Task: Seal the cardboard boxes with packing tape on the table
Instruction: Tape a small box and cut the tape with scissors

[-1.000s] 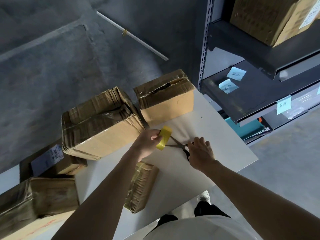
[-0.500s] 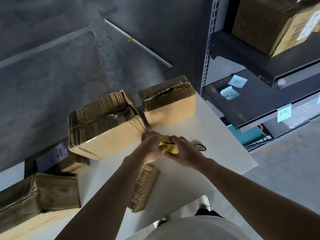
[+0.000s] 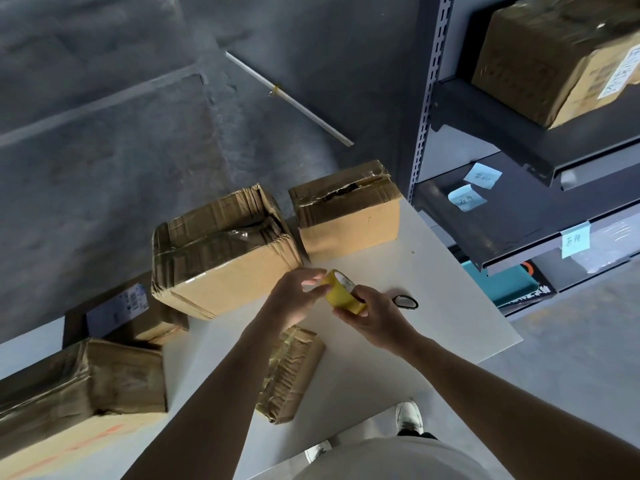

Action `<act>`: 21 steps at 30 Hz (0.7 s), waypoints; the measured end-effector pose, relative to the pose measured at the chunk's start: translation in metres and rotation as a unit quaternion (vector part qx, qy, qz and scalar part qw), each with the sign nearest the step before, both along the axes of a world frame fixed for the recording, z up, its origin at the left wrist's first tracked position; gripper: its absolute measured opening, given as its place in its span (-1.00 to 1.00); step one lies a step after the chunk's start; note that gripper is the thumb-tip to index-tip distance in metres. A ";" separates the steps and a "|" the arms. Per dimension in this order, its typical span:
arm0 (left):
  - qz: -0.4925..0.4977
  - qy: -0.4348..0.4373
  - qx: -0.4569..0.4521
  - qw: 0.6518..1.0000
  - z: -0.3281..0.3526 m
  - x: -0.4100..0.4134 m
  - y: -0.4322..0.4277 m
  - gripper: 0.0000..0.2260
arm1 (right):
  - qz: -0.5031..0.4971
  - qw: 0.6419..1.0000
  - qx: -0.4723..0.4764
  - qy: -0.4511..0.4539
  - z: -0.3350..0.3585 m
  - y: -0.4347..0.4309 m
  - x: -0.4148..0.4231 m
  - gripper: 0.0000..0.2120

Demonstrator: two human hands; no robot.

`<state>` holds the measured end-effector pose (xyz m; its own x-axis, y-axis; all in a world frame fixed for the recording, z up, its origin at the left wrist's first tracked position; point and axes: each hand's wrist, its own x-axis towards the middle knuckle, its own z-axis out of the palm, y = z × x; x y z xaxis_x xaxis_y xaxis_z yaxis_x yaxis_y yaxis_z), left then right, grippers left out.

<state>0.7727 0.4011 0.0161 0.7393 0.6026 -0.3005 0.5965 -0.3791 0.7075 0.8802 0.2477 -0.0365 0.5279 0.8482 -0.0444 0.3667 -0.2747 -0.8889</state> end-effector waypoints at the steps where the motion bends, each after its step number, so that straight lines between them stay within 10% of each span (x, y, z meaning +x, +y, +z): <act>1: 0.000 -0.012 0.013 1.000 0.000 -0.001 -0.003 -0.70 | 0.000 1.000 0.002 -0.002 0.000 0.000 -0.001 -0.74; 21: 0.055 0.024 0.164 0.985 0.007 0.003 -0.034 -0.88 | -0.053 0.997 -0.012 0.048 0.015 0.021 -0.011 -0.72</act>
